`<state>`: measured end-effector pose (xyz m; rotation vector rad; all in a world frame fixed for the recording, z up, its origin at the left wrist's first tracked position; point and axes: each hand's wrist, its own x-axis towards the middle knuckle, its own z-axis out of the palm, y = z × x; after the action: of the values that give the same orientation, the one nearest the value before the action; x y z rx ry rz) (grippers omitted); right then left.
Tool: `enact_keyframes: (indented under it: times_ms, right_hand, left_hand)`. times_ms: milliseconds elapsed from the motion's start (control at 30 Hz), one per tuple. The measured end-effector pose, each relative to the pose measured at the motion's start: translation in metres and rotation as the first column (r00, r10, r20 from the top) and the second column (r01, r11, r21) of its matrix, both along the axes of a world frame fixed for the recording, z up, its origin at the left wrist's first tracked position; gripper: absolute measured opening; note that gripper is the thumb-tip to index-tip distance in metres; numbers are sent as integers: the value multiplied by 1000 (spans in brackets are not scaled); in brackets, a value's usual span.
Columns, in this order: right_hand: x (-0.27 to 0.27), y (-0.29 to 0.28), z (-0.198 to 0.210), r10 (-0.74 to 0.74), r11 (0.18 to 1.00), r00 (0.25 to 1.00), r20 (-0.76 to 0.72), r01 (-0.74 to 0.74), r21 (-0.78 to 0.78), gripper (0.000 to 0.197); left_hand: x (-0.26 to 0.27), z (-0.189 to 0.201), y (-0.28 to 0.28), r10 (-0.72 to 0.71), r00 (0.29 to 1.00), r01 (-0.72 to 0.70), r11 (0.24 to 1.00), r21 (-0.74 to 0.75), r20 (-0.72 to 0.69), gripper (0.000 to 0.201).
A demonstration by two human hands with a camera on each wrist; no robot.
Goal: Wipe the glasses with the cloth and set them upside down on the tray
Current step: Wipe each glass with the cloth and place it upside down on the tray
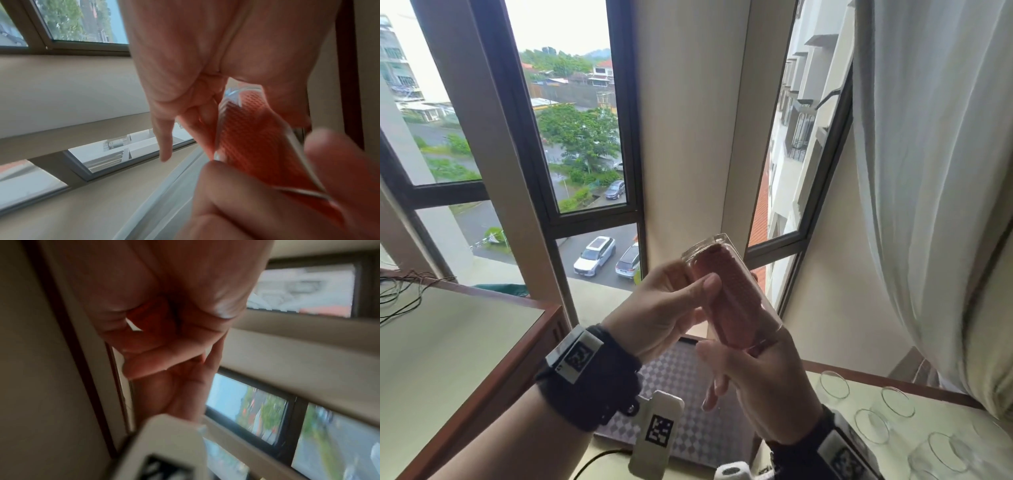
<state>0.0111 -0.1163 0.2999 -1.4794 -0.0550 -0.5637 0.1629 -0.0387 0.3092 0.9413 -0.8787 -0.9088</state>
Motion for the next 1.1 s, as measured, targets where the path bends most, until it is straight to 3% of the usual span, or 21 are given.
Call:
enact_keyframes:
  times_ms: [67,100,167,200,233,267,300,333,367,400,433,500,600,667,767,833,933,1033,1100]
  right_hand:
    - [0,-5,-12,-148,984,983,-110,135,-117,42]
    - [0,-9,-19,-295,918,947,-128,244,-312,34]
    - [1,-21,-34,-500,581,866,6,341,-739,15]
    - [3,-23,-41,-541,417,839,54,323,-849,19]
    - [4,-24,-46,-562,342,825,56,293,-893,27]
    - [3,-24,-50,-575,341,817,44,287,-895,37]
    - [1,-22,-49,-568,400,823,15,292,-868,42]
    - [-2,-19,-46,-540,524,841,-37,301,-796,41]
    - [-6,-16,-44,-458,706,882,-108,287,-648,37]
    - [-10,-13,-41,-306,881,935,-182,205,-426,37]
    - [-15,-9,-37,-118,983,969,-216,83,-167,43]
    - [-21,-8,-33,148,967,980,-135,-115,228,56]
    - [-23,-10,-41,220,885,974,-54,-176,431,48]
    - [-22,-17,-49,152,879,980,-128,-75,471,32]
    - [-23,-31,-64,53,900,964,-259,66,431,34]
    - [-25,-39,-71,-74,927,936,-344,192,323,30]
    - [-25,-42,-80,-263,928,874,-408,345,142,23]
    - [-21,-40,-96,-385,908,822,-420,419,-12,24]
    - [-16,-39,-108,-467,884,820,-332,415,-217,27]
  left_hand:
    - [-6,-4,-3,139,990,-141,987,73,24,86]
    - [-9,-5,-5,217,975,-222,968,119,57,75]
    - [-15,-7,-8,331,934,-353,913,206,132,55]
    - [-17,-8,-10,362,916,-396,887,237,173,52]
    - [-19,-8,-11,381,899,-428,866,256,217,52]
    - [-21,-10,-12,374,894,-434,859,272,247,53]
    - [-22,-11,-13,338,908,-402,869,288,245,52]
    - [-20,-15,-13,288,934,-342,891,298,212,50]
    - [-19,-18,-11,236,960,-272,915,297,152,47]
    - [-18,-22,-8,190,979,-202,939,279,73,49]
    - [-16,-27,-5,149,989,-142,959,244,-8,61]
    - [-15,-39,2,65,994,-51,988,143,-92,93]
    - [-16,-56,6,84,993,-78,995,69,-87,98]
    - [-9,-62,8,173,982,-168,983,73,-78,90]
    - [12,-68,17,315,948,-306,944,125,-52,91]
    - [30,-72,25,418,908,-417,890,186,33,84]
    - [58,-89,30,478,855,-518,808,280,204,53]
    - [89,-129,28,506,819,-573,747,336,272,59]
    - [108,-159,24,475,784,-614,692,381,400,58]
